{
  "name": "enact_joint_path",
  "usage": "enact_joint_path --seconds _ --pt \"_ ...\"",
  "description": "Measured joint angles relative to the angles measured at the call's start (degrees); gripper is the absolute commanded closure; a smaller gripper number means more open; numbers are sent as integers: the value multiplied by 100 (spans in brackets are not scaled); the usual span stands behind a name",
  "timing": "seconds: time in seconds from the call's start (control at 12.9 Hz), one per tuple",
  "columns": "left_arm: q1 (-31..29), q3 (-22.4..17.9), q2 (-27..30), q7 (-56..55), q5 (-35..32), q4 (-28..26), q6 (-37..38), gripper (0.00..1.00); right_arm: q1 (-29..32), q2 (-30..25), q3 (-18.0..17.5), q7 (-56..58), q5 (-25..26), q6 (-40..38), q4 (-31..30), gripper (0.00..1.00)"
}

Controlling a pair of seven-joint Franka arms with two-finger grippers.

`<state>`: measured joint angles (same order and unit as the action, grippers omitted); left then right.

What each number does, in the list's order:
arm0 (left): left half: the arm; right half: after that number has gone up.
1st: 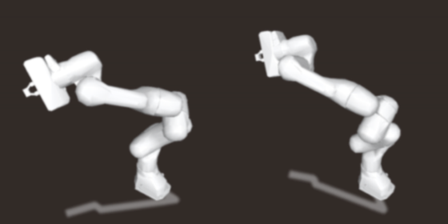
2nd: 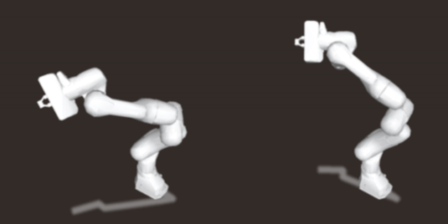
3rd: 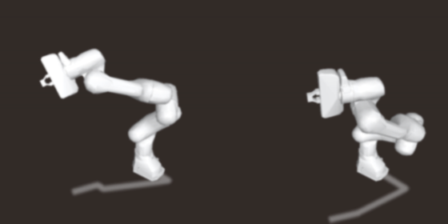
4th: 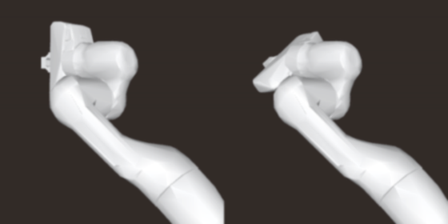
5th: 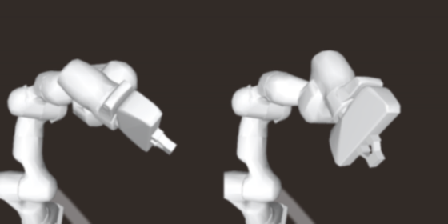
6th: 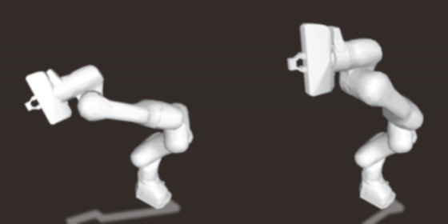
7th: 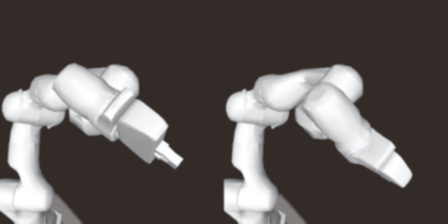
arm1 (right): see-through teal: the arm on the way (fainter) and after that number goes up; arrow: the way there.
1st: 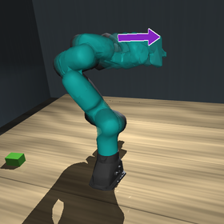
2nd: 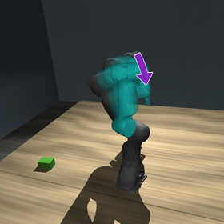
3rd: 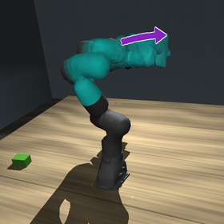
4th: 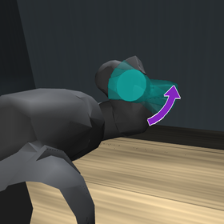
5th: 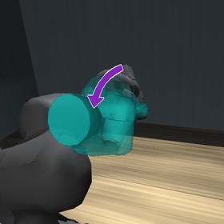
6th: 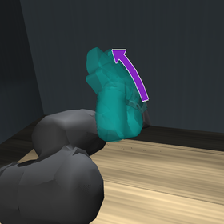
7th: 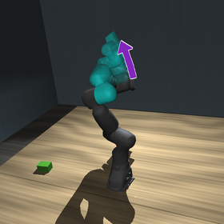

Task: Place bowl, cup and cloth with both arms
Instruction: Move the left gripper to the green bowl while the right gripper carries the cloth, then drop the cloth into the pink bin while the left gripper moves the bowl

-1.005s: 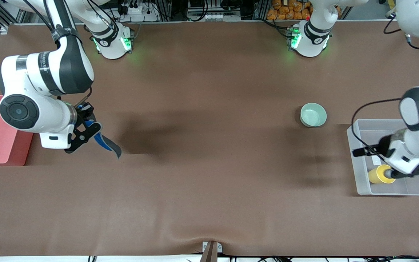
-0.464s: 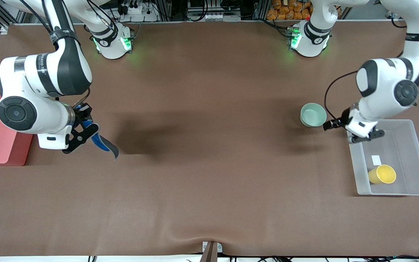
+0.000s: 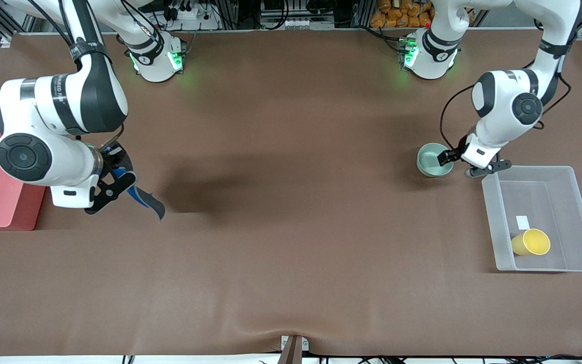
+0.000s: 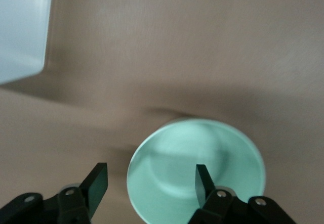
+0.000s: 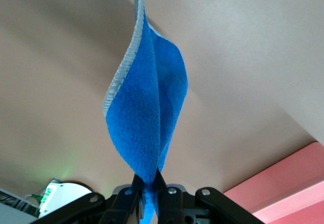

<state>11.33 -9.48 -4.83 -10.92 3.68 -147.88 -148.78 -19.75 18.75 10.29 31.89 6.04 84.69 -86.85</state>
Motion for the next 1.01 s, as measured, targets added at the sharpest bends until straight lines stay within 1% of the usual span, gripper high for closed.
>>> enact_joint_path --seconds 0.15,0.23,0.31,0.39,0.46,0.77,0.85,1.01 --pt "-4 4 -47 -2 -147 -138 -124 31 185 0 9 144 274 44 0 100" --pt "-9 4 -112 -2 -198 -154 -205 43 337 -2 19 275 331 49 5 100" --pt "-20 5 -201 -3 -251 -157 -260 64 540 -6 29 388 353 51 22 100" --pt "-48 7 -288 -5 -288 -156 -316 92 781 -12 42 559 366 51 54 100" --pt "-93 9 -357 -5 -308 -156 -366 100 1059 -16 54 841 369 65 98 100" --pt "-166 16 -417 -5 -362 -59 -421 100 2302 -22 71 2283 350 142 367 100" --pt "-166 27 -405 -4 -363 33 -397 100 2539 -30 74 2597 356 153 465 100" --pt "-179 28 -299 -2 -363 380 -9 100 2939 -36 76 3216 369 242 737 100"
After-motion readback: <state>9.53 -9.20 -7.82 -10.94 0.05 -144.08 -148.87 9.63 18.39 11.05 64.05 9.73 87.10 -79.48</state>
